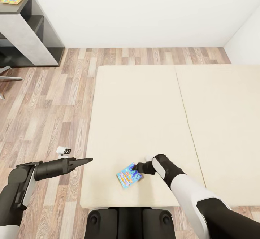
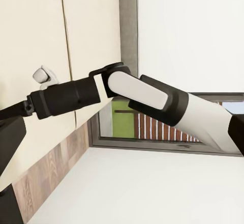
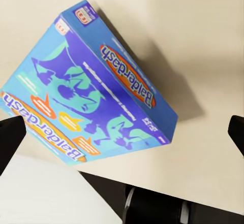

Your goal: Put all the toys in the child's room - the three board games (two on the bed and one on the table), the two jigsaw puzzles on the table, and the tennis ball on the table - inside the toy box on the table in the child's room.

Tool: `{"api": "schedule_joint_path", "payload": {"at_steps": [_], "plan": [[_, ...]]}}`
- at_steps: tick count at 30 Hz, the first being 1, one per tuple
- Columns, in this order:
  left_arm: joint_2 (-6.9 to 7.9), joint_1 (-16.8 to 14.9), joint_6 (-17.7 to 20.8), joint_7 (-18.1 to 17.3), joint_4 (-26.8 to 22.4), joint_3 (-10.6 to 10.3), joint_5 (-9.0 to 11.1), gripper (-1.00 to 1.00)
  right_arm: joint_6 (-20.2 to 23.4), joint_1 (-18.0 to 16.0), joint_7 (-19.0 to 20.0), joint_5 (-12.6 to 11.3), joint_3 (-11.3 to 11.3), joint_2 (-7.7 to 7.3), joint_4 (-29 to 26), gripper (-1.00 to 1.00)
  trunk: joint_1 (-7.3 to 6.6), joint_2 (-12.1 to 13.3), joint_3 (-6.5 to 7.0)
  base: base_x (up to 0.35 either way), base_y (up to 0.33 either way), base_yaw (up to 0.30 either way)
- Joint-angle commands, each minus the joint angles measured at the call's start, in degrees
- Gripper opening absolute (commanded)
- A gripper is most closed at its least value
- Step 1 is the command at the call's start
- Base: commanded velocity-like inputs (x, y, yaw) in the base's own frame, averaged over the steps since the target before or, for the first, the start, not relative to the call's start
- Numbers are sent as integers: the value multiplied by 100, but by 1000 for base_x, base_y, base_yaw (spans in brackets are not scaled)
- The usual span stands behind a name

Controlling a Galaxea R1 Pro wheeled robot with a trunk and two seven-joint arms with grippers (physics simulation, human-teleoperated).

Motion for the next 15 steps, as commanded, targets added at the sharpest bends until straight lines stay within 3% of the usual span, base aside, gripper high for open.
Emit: {"api": "schedule_joint_path", "payload": {"at_steps": [1, 15], "plan": [[1, -1, 61, -24, -2, 0, -6, 100, 17, -2, -19, -10, 46, 3, -6, 100, 3, -9, -6, 0, 0, 0], [-7, -1, 46, -8, -2, -7, -17, 100, -103, -2, -193, -17, 156, -7, -10, 100, 3, -9, -6, 0, 0, 0]]}}
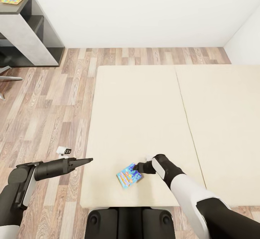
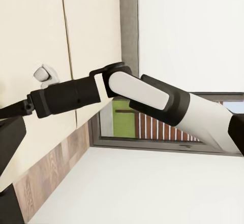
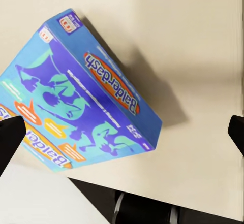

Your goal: Put all the toys in the child's room - the three board games (two on the bed and one on the table), the two jigsaw puzzles on the table, and the tennis ball on the table - inside the toy box on the table in the child's room.

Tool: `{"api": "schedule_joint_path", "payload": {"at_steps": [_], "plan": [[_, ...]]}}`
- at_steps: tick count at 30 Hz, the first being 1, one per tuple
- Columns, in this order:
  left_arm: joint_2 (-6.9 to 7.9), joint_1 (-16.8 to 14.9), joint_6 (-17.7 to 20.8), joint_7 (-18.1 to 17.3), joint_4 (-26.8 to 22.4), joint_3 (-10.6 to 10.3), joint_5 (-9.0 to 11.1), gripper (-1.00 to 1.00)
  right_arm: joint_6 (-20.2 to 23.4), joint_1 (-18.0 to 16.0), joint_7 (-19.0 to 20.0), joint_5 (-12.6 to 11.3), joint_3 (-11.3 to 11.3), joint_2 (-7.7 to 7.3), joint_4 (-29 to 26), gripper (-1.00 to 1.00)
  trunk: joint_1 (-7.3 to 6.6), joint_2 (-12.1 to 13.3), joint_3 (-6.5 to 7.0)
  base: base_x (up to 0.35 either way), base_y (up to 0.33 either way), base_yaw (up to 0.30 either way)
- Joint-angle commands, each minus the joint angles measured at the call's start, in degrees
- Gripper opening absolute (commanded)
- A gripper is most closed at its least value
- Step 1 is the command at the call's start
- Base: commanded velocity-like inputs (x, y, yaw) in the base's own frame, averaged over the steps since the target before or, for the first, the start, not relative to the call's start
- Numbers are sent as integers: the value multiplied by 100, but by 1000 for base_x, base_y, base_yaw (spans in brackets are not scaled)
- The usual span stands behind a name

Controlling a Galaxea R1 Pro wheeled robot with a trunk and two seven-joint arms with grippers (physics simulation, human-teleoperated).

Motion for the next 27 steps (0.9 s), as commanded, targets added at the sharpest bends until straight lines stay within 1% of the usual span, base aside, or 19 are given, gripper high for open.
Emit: {"api": "schedule_joint_path", "payload": {"at_steps": [1, 11, 15, 18, 19, 26, 27], "plan": [[1, -2, 60, -23, -1, -1, -5, 100, 19, -2, 7, -9, 34, -7, -8, 100, 3, -9, -6, 0, 0, 0], [8, -2, 66, -22, -1, 12, -3, 100, 18, -2, 4, -9, 49, -13, -24, 100, 3, -9, -12, 0, 0, 0], [18, -2, 68, -25, -1, 16, -1, 100, 25, -2, 5, -9, 53, -5, -28, 100, 3, -9, -35, 0, 0, 0], [37, -2, 72, -41, -1, 60, 6, 100, 33, -2, 9, -9, 54, 0, -32, 100, 3, -9, -59, 0, 0, 0], [40, -2, 73, -48, -1, 89, 7, 100, 37, -2, 11, -9, 54, 2, -33, 100, 3, -9, -68, 0, 0, 0], [63, -2, 82, -48, -1, 498, 9, 100, 80, -2, 24, -9, 43, 28, -68, 100, 3, -9, -131, 0, 0, 0], [100, -2, 83, -48, -1, 614, 11, 100, 81, -2, 20, -9, 47, 27, -75, 100, 3, -9, -140, 0, 0, 0]]}}
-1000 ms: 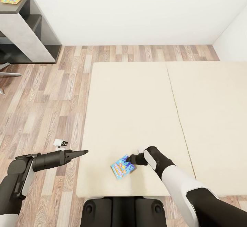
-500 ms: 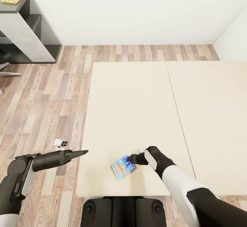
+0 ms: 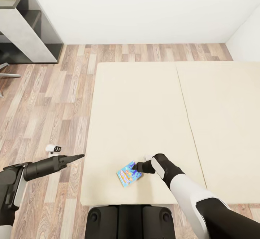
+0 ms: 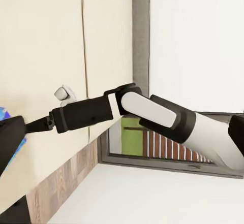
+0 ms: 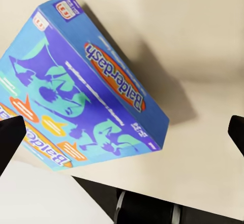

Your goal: Put all the toys in the child's room - the three board games (two on the bed and one on the table), the two jigsaw puzzles on the table, and the tennis ball on the table - inside the toy box on the table in the child's room.

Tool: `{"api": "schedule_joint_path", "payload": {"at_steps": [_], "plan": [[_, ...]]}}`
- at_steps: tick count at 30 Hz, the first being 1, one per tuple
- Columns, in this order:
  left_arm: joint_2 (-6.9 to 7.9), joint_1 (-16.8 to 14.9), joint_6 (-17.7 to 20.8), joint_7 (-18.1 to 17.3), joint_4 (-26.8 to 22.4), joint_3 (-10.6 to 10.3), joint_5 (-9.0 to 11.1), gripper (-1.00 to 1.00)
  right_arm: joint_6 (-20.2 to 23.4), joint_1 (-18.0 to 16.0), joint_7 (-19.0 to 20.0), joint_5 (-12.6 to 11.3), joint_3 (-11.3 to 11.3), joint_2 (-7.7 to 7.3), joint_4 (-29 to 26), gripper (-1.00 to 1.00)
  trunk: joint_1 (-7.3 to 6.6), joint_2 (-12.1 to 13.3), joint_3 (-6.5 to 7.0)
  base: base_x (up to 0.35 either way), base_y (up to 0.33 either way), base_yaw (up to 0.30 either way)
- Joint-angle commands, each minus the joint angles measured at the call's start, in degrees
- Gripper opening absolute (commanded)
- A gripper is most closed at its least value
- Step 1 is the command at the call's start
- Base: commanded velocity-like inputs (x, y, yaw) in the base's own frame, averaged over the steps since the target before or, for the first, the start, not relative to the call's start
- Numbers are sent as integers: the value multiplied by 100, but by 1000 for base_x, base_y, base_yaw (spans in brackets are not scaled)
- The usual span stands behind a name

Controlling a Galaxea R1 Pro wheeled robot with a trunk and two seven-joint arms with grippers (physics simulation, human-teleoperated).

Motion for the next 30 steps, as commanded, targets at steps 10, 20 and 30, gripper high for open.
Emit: {"api": "schedule_joint_path", "payload": {"at_steps": [10, 20, 30], "plan": [[416, -1, 62, -25, -1, 288, 6, 100, 30, -2, 20, 1, 42, -21, -16, 100, 3, -9, -100, 0, 0, 0], [470, -1, 62, -25, -1, 272, -5, 100, 31, -2, 31, -3, 179, -10, -19, 100, 3, -9, -167, 0, 0, 0], [473, -1, 62, -25, -1, 282, -16, 100, 29, -2, 20, -5, 192, 10, -58, 100, 3, -9, -176, 0, 0, 0]]}}
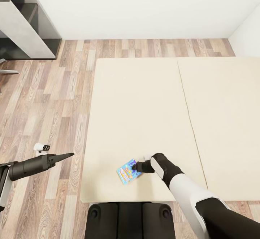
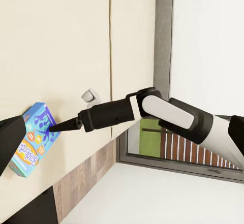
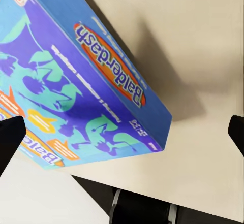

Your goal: Put all the toys in the child's room - the three board games (two on the bed and one on the table), the two jigsaw puzzles on the table, and the tennis ball on the table - inside the toy box on the table in the child's room.

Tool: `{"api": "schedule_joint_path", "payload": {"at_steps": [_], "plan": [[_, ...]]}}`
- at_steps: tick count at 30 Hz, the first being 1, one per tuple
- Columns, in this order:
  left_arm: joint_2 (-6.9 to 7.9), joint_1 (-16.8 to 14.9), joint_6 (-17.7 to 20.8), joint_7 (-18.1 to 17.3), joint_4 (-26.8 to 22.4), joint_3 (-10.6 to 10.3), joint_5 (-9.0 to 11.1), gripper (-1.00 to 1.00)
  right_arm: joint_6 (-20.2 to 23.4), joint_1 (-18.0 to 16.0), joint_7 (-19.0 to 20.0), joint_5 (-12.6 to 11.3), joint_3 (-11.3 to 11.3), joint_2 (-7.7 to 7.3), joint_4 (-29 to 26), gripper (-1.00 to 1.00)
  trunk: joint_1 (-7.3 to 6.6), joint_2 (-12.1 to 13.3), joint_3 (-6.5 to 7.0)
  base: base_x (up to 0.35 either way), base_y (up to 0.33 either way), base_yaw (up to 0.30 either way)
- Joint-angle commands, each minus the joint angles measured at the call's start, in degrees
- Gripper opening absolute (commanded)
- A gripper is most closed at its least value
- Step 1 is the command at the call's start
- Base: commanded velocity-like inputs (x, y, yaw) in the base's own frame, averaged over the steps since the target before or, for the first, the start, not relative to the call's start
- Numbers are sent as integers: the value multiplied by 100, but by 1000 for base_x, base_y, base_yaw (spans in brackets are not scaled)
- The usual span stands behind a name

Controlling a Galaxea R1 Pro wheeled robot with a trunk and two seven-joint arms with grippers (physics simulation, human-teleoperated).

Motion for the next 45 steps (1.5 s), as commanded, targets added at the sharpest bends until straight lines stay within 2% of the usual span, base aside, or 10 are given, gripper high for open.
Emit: {"api": "schedule_joint_path", "payload": {"at_steps": [1, 10, 21, 45], "plan": [[1, -1, 61, -25, -1, 1, -6, 100, 22, -2, 4, -4, 32, -4, -33, 100, 3, -9, -6, 0, 0, 0], [6, -1, 47, -25, -1, 17, -8, 100, 73, -5, -13, -7, 31, 11, -408, 100, 3, -9, -7, 0, 0, 0], [22, -1, 44, -25, -1, 43, -8, 100, 249, -3, -33, 2, 30, 30, -478, 100, 3, -9, -7, 0, 0, 0], [19, -1, 36, -25, -1, 31, -20, 100, -6, -6, -10, -4, 41, 24, -486, 100, 3, -9, -30, 0, 0, 0]]}}
